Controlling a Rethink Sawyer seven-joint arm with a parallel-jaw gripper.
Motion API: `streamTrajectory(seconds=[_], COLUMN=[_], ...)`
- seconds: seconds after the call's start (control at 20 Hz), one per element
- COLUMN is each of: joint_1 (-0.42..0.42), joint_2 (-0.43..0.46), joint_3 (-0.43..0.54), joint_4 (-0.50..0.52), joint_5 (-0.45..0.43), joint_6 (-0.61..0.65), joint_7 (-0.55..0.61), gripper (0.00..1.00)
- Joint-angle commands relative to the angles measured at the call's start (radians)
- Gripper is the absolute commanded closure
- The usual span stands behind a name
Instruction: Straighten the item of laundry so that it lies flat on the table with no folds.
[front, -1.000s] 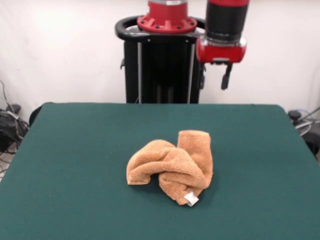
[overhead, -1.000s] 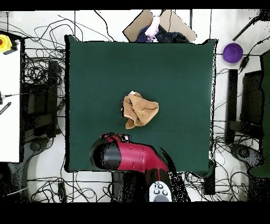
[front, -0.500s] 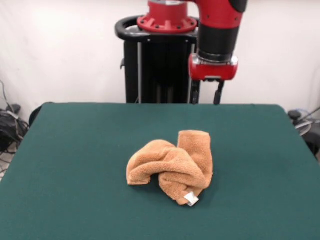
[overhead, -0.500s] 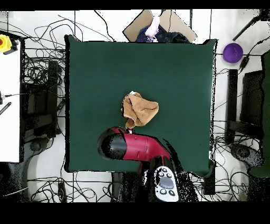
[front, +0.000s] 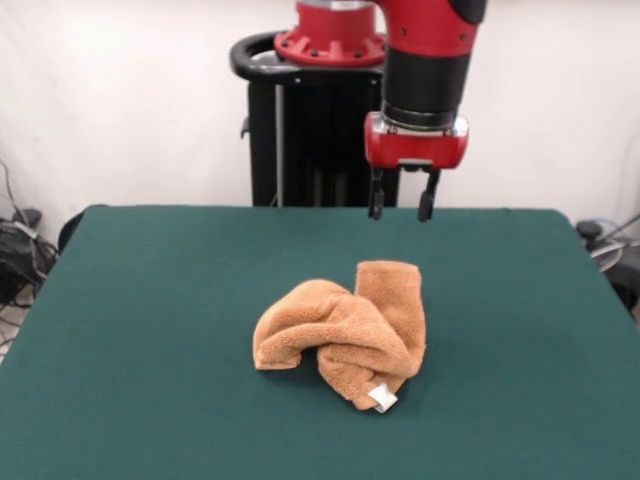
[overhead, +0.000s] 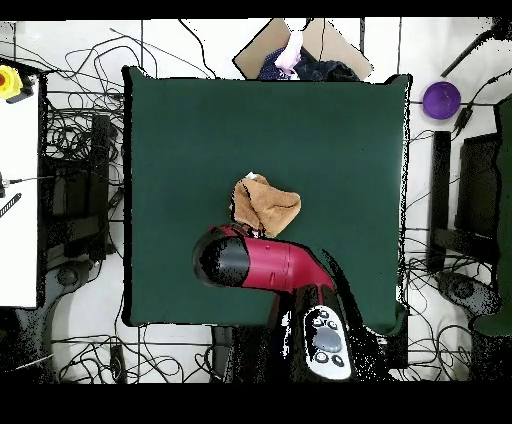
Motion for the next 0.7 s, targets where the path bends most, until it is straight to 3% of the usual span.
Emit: streamTrajectory(seconds=[0.05, 0.7], joint_1=[-0.009, -0.002], joint_2=[-0.03, 0.046], joint_3=[0.065, 0.058], joint_4=[-0.11, -0.215], joint_5=[-0.004, -0.022], joint_6=[0.177, 0.19], joint_7=[0.051, 0.074], gripper=[0.0, 0.0])
